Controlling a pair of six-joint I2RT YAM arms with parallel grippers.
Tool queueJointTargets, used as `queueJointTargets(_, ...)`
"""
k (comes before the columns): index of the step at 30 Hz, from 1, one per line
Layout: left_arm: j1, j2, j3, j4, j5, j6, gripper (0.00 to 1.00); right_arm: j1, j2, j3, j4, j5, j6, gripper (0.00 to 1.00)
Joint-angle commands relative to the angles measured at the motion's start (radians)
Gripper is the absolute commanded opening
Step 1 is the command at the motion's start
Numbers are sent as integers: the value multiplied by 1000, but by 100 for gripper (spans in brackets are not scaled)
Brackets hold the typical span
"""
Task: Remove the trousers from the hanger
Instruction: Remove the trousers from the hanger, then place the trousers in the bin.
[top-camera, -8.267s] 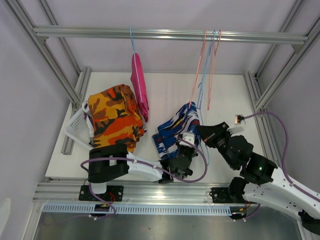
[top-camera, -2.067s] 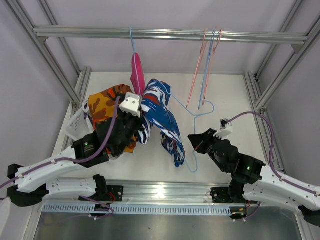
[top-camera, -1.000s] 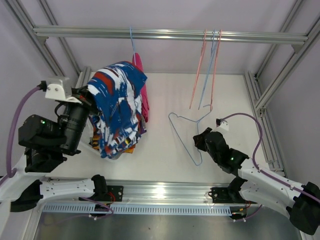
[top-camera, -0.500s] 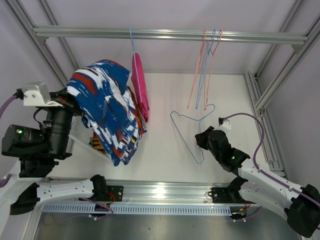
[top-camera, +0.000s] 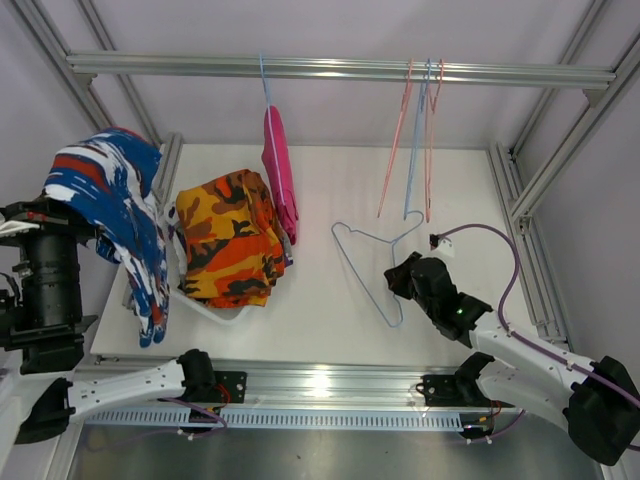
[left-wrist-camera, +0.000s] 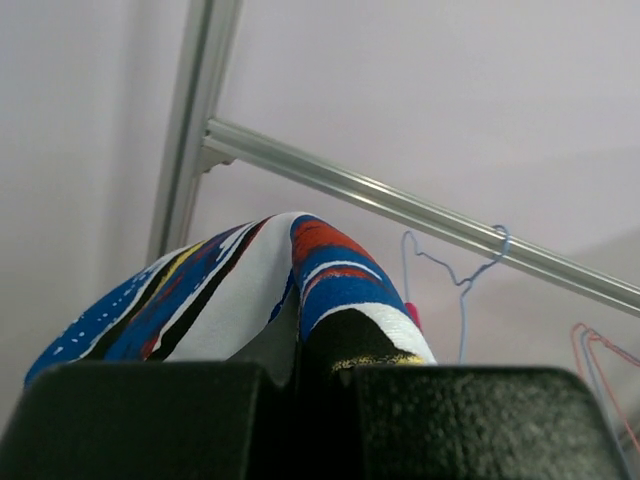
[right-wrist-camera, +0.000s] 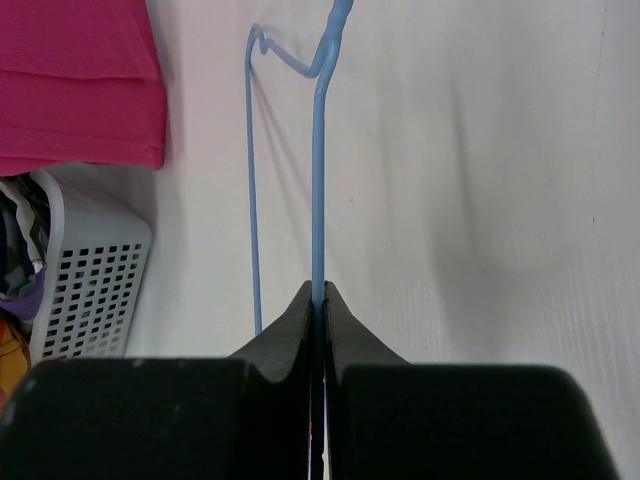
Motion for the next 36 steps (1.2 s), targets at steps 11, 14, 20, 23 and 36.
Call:
queueJointTargets(11, 357, 24, -309, -25, -15, -335, 1, -19, -22, 4, 58, -35, -38, 0)
queueJointTargets(14, 429, 76, -322, -111, -27, -445, 1, -29, -35, -1, 53, -44, -47, 0)
queueJointTargets(20, 489, 190, -315, -196, -39, -537, 1, -55, -62, -12, 45, -61, -61, 0)
queueJointTargets(23, 502, 266, -260, -364, -38, -641, 1, -68, -57, -21, 61, -76, -65, 0)
queueJointTargets(36, 488, 443, -147, -939, 62, -1075, 2, -86, -29, -27, 82, -120, -73, 0)
